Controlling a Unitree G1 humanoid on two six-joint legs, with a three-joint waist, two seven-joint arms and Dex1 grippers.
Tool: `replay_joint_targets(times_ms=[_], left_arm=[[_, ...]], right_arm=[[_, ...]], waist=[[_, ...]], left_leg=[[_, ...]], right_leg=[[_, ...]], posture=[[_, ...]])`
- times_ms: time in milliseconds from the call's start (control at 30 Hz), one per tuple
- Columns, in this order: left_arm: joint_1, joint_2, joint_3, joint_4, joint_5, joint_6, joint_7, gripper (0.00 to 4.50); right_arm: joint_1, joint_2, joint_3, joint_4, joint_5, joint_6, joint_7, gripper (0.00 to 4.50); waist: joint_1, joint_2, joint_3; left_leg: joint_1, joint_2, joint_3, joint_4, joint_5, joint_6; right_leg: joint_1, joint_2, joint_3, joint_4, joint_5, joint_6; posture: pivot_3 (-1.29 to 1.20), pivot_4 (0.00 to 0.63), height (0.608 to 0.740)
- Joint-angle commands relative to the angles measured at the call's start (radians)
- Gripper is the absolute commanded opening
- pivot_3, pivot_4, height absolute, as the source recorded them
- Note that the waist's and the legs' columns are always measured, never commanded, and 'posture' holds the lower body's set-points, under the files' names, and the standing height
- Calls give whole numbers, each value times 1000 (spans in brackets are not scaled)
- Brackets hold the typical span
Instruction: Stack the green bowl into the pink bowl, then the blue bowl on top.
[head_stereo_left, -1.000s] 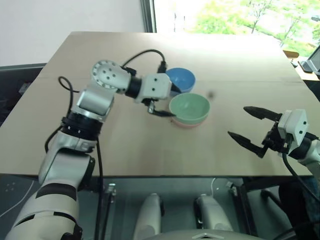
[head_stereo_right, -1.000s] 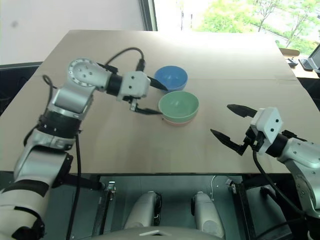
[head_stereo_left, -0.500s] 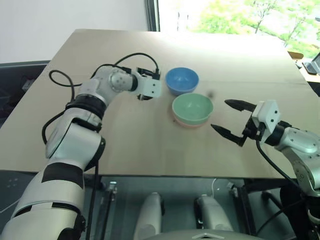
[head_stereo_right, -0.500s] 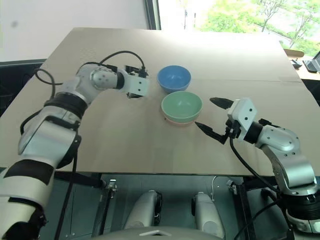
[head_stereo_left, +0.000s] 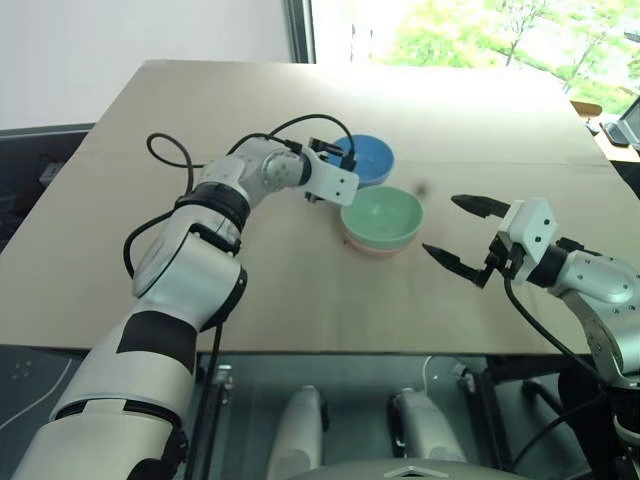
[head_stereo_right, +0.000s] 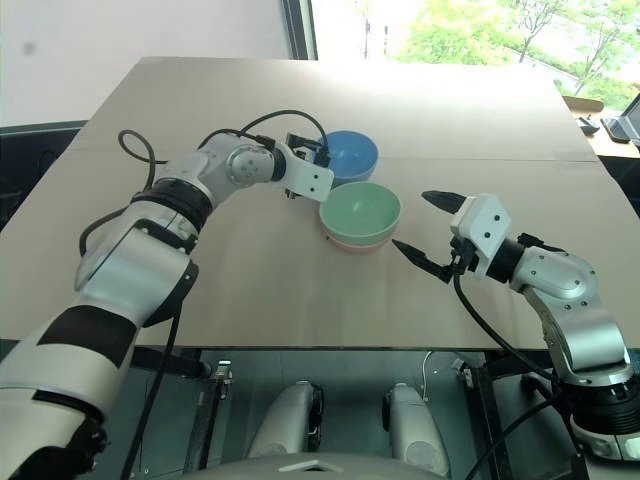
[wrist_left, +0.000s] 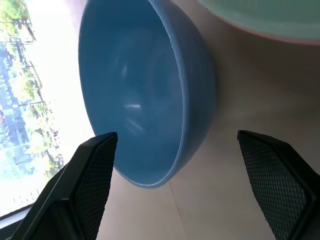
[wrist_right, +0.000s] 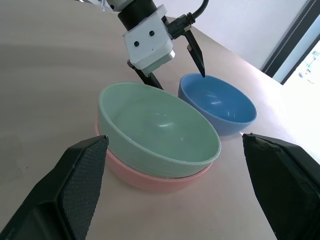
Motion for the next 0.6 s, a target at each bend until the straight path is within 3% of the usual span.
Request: replay_joint_targets(times_ms=[33,233,433,600], left_arm=[[-27,-7,-2,2,4,-22,-1,2572],[-20,-15,10,9,-10,-30,-24,90],[-11,-7,76,1,-100,-66,-136,90],[-12,48,180,-72,-259,-129,-341,90]], right_arm=[[0,-2,-28,-34,7,-17,-9,4500],[-1,1,-32,-20,-3,-27,-18,4500],[-4,6,-30,-1,-12,-48,-22,4500],[37,1,-62,-25,2,-50,-28,4500]], waist=[[0,0,0],[0,0,0],[0,0,0],[-1,0,0]], left_leg=[[0,0,0,0,0,0],[0,0,0,0,0,0],[0,0,0,0,0,0],[0,0,0,0,0,0]], right_leg=[[0,0,0,0,0,0],[0,0,0,0,0,0],[0,0,0,0,0,0],[0,0,0,1,0,0]], posture=[[0,150,740],[0,150,740],[0,150,740],[0,150,740]])
